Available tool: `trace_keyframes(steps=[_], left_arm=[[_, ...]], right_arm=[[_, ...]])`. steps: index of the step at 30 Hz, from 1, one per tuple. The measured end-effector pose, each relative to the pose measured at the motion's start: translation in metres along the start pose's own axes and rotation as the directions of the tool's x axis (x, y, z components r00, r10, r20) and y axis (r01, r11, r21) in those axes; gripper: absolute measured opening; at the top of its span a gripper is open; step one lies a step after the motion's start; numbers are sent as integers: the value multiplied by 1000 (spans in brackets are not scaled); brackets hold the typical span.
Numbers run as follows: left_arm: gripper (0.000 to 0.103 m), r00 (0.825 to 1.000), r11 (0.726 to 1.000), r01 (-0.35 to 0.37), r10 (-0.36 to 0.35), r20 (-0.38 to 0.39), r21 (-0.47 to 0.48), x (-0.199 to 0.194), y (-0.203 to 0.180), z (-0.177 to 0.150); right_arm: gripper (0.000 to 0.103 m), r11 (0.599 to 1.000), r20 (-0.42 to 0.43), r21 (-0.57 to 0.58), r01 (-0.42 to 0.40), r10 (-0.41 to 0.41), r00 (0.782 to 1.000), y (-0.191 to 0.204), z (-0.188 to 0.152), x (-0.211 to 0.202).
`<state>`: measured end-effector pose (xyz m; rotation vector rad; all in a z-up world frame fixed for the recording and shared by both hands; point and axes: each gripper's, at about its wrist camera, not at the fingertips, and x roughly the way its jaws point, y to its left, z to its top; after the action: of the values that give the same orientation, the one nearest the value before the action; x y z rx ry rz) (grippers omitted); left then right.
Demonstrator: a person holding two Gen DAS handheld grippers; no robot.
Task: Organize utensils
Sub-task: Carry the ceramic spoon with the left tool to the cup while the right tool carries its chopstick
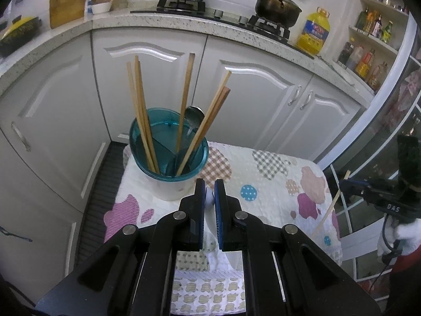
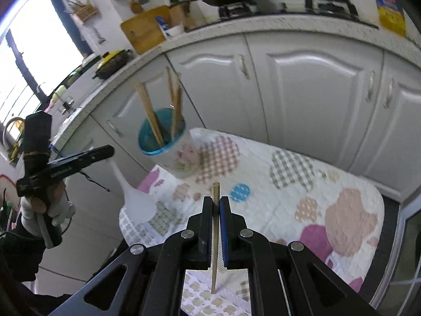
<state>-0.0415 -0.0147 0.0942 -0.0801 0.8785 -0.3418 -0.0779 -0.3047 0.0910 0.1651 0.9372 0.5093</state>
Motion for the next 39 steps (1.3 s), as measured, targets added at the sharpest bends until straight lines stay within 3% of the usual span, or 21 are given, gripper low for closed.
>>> trace_keyframes(steps=[12, 22, 30, 32, 39], left_arm=[[6, 998, 1000, -8, 10, 59, -23, -29, 16, 16], [6, 981, 997, -61, 70, 182, -57, -60, 44, 67], [6, 963, 983, -181, 184, 197, -35, -22, 51, 96], [6, 954, 973, -230, 229, 192, -16, -6, 52, 97], [6, 944, 956, -293, 290, 157, -4, 34, 62, 89]], right_arm=[[5, 993, 68, -108, -45, 53, 996, 49, 57, -3], [5, 977, 145, -205, -65, 96, 985, 99, 127, -7], [5, 974, 200, -224, -38, 84, 976, 125, 178, 19], [5, 972, 200, -232, -26, 74, 977, 130, 188, 33], [5, 973, 190, -231, -4, 49, 981, 127, 200, 76]])
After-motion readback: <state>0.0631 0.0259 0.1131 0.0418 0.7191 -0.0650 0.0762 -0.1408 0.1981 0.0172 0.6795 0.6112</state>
